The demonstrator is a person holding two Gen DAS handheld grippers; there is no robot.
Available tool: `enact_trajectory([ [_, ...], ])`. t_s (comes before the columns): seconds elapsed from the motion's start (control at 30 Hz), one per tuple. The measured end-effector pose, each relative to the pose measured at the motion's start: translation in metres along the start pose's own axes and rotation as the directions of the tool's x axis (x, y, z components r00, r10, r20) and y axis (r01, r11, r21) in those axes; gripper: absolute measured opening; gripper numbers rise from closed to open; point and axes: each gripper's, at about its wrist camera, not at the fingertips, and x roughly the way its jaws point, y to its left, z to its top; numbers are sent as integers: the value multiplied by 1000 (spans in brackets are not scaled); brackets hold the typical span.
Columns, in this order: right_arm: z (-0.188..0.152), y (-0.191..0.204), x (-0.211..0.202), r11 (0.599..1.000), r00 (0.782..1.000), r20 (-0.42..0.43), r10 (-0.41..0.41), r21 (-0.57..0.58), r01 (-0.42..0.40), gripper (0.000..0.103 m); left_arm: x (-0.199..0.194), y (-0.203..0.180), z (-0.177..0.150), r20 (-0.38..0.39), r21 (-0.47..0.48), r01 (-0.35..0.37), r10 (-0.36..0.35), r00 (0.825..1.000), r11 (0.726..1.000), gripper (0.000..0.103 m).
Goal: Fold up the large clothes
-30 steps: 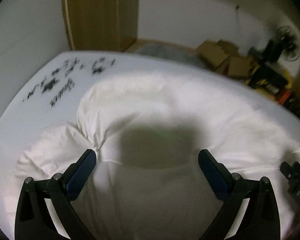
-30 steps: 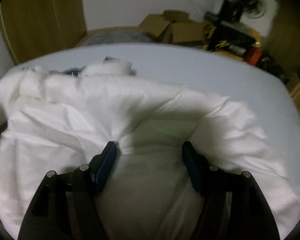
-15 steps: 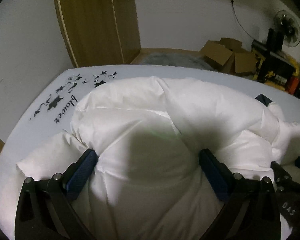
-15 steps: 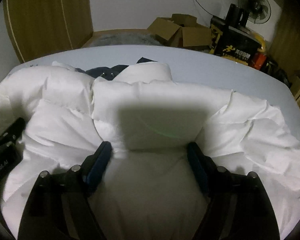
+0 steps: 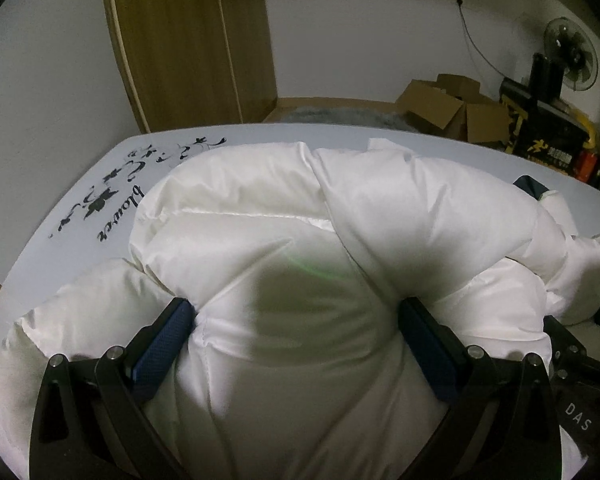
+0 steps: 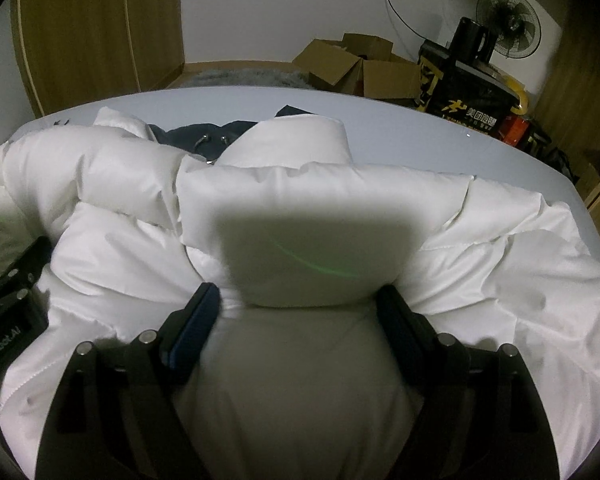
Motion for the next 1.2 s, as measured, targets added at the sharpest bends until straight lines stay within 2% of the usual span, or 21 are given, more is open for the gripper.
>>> enact_trajectory([
  [0.07, 2, -2, 2, 1000, 1000, -4, 1, -3, -1, 82, 4, 0, 2, -19, 8, 12, -12, 1000, 1000, 103],
  [0.17, 10, -12, -8, 998, 998, -44, 49, -26, -51, 81, -4, 17, 11, -87, 17, 82, -81, 993, 996, 102],
  [0.23, 16, -40, -47, 997, 997, 39, 73, 21, -74, 77, -25, 48, 20, -57, -53, 134, -137, 989, 990, 103],
  [0.3, 16, -71, -81, 999, 994, 103, 31, 33, -34, 80, -43, 79, 27, 6, -78, 114, -114, 993, 990, 103],
  [0.33, 14, -82, -85, 999, 995, 100, 14, 33, -17, 81, -45, 92, 27, 11, -89, 91, -90, 996, 992, 103],
  [0.4, 6, -108, -80, 999, 997, 74, -14, 54, 10, 81, -37, 112, 22, -16, -122, 94, -97, 995, 988, 103],
  [0.5, -11, -137, -46, 994, 1000, -18, -20, 109, 22, 81, -14, 114, 5, -75, -128, 83, -93, 993, 988, 103],
  [0.53, -16, -141, -37, 993, 1000, -21, -20, 115, 22, 83, -8, 113, 1, -83, -122, 77, -87, 993, 990, 103],
  [0.67, -26, -128, -23, 996, 998, 30, -50, 75, 48, 88, 11, 118, -11, -79, -151, 104, -117, 990, 983, 103],
  [1.2, -31, -133, -7, 995, 1000, 16, -12, 95, 11, 91, 26, 122, -13, -98, -197, 118, -140, 985, 973, 103],
])
